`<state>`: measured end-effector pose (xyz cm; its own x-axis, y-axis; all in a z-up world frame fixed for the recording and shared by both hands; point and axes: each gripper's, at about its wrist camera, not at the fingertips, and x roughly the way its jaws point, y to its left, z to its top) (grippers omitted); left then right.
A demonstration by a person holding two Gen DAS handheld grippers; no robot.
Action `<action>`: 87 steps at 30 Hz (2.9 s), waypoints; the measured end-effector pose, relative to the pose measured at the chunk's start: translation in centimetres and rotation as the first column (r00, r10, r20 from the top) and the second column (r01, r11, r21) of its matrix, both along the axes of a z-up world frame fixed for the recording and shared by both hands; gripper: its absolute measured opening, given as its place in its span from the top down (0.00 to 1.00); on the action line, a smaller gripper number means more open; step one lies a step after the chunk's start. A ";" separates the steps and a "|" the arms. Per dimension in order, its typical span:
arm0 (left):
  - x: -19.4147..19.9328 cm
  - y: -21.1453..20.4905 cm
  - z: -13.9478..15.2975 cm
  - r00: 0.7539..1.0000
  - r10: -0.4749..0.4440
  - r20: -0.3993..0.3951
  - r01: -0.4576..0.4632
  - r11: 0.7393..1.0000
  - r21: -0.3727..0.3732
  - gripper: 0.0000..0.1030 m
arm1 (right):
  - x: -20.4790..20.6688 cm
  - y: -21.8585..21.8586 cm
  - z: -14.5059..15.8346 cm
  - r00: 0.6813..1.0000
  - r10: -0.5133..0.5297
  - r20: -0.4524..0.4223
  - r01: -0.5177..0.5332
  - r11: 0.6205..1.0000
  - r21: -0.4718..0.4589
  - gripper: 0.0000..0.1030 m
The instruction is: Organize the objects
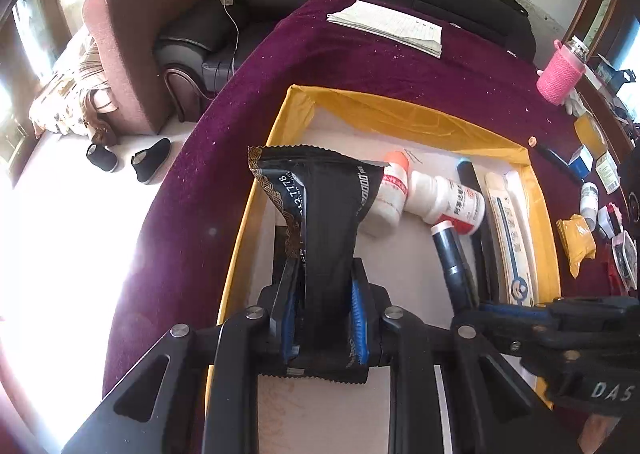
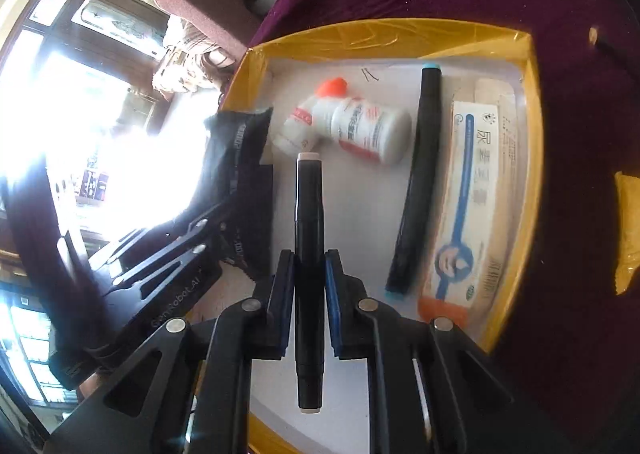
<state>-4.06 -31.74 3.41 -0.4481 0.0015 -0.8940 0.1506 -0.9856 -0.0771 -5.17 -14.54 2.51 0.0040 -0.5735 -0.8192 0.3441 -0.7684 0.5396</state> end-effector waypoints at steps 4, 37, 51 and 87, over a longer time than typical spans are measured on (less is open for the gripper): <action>-1.5 -0.1 0.0 1.000 -0.003 -0.004 0.003 1.000 -0.016 0.80 | -2.1 -1.3 -0.8 0.999 -0.033 -0.040 0.035 0.998 0.048 0.88; 1.4 18.0 8.2 0.930 -0.332 -0.158 0.349 0.932 0.095 0.34 | 5.9 26.8 10.2 0.799 -0.364 -0.479 0.439 0.897 0.051 0.50; -10.7 25.7 -0.5 0.953 -0.303 -0.013 0.303 0.950 0.077 0.34 | 7.9 38.9 8.9 0.756 -0.497 -0.426 0.546 0.838 -0.007 0.50; 0.8 28.5 1.0 0.795 -0.607 -0.023 0.603 0.784 0.147 0.34 | 4.7 34.1 6.8 0.817 -0.439 -0.373 0.477 0.879 0.009 0.50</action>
